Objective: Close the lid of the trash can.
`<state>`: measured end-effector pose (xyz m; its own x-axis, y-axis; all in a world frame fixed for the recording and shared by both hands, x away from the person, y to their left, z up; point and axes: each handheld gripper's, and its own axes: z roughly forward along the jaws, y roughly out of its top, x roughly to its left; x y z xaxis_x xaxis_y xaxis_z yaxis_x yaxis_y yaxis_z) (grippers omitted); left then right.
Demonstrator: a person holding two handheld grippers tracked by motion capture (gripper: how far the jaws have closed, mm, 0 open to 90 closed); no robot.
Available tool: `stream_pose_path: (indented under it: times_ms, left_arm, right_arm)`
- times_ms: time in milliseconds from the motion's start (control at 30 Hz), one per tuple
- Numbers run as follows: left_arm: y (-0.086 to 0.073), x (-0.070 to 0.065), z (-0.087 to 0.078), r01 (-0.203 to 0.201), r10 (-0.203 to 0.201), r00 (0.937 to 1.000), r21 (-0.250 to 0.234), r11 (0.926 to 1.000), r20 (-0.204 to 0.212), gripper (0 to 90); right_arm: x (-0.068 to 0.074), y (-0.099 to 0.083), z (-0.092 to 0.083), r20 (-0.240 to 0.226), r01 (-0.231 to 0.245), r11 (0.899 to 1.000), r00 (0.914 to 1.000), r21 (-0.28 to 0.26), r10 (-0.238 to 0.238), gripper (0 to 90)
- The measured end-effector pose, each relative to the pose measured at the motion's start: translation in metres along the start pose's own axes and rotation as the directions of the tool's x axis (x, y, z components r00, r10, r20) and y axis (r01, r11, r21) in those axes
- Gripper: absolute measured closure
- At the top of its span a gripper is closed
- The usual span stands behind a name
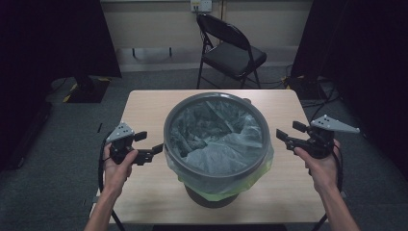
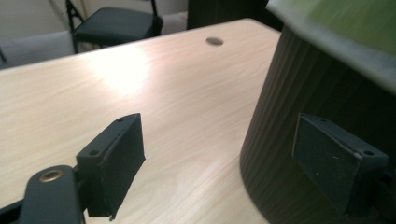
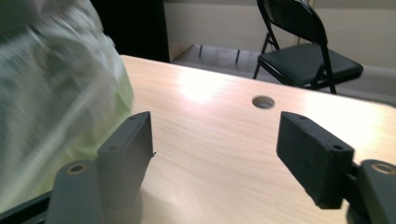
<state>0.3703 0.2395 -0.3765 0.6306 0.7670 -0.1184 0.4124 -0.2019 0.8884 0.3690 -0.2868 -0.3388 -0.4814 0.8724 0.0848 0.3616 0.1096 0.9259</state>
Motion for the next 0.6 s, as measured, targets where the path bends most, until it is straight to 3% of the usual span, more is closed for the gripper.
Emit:
stream_pose_path:
  times_ms: [367, 467, 600]
  left_arm:
    - [-0.034, -0.003, 0.01, 0.004, 0.0, 0.999, 0.095, 0.9955, -0.044, 16.4]
    - [-0.047, -0.003, 0.012, -0.001, 0.01, 0.9982, 0.141, 0.9901, -0.059, 16.4]
    - [-0.064, 0.0, 0.014, 0.027, -0.016, 0.9972, 0.155, 0.9875, -0.074, 16.3]
  right_arm:
    - [-0.007, -0.039, 0.0, 0.021, -0.046, 0.996, 0.9988, 0.077, 0.044, 19.1]
    - [-0.009, -0.052, 0.003, 0.033, -0.054, 0.993, 0.9982, 0.109, 0.05, 18.3]
    - [-0.01, -0.067, 0.006, 0.046, -0.052, 0.986, 0.9979, 0.157, 0.045, 17.5]
